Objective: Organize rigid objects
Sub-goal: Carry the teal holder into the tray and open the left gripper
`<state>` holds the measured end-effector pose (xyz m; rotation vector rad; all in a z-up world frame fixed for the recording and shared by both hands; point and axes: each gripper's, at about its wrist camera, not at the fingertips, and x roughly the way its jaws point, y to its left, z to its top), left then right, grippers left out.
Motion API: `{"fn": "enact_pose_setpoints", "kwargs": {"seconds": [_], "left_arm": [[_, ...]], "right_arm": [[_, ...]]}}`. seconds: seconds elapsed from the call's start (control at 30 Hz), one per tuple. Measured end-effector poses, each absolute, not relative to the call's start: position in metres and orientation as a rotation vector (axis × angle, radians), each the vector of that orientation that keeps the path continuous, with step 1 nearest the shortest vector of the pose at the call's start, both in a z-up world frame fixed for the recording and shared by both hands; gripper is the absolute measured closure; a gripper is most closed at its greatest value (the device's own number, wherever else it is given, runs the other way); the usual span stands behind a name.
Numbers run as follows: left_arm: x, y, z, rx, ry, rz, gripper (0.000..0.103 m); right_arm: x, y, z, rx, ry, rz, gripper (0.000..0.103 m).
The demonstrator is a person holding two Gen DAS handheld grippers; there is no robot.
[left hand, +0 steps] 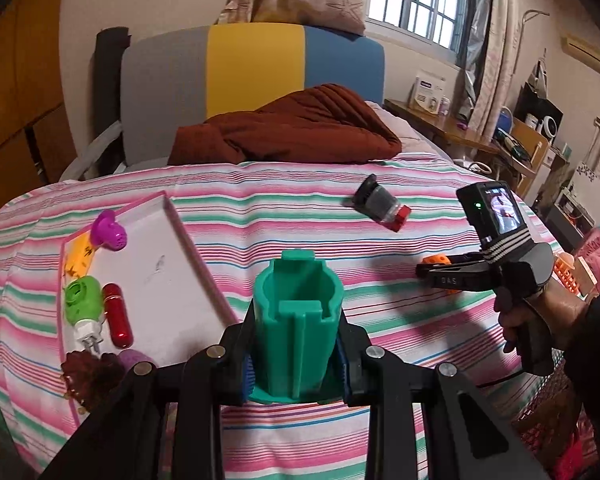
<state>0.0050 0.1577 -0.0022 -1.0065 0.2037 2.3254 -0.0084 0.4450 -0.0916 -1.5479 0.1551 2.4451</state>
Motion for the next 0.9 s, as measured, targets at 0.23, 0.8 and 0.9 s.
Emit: {"fn": "enact_pose_setpoints", "kwargs": {"seconds": [0.23, 0.8, 0.9], "left_arm": [[-0.003, 0.137, -0.004, -1.044, 0.171, 2.355, 0.073], [-0.099, 0.006, 0.001, -1.190, -0.215, 2.498, 0.073], [-0.126, 0.004, 0.000, -1.191, -0.248, 2.495, 0.073]], "right_arm": [[-0.006, 0.439, -0.091, -1.543, 0.117, 2.449, 0.062], [-0.011, 0.442, -0.091, -1.549, 0.080, 2.451, 0.062], [-0.010, 0.441, -0.091, -1.548, 0.076, 2.451, 0.062]]}}
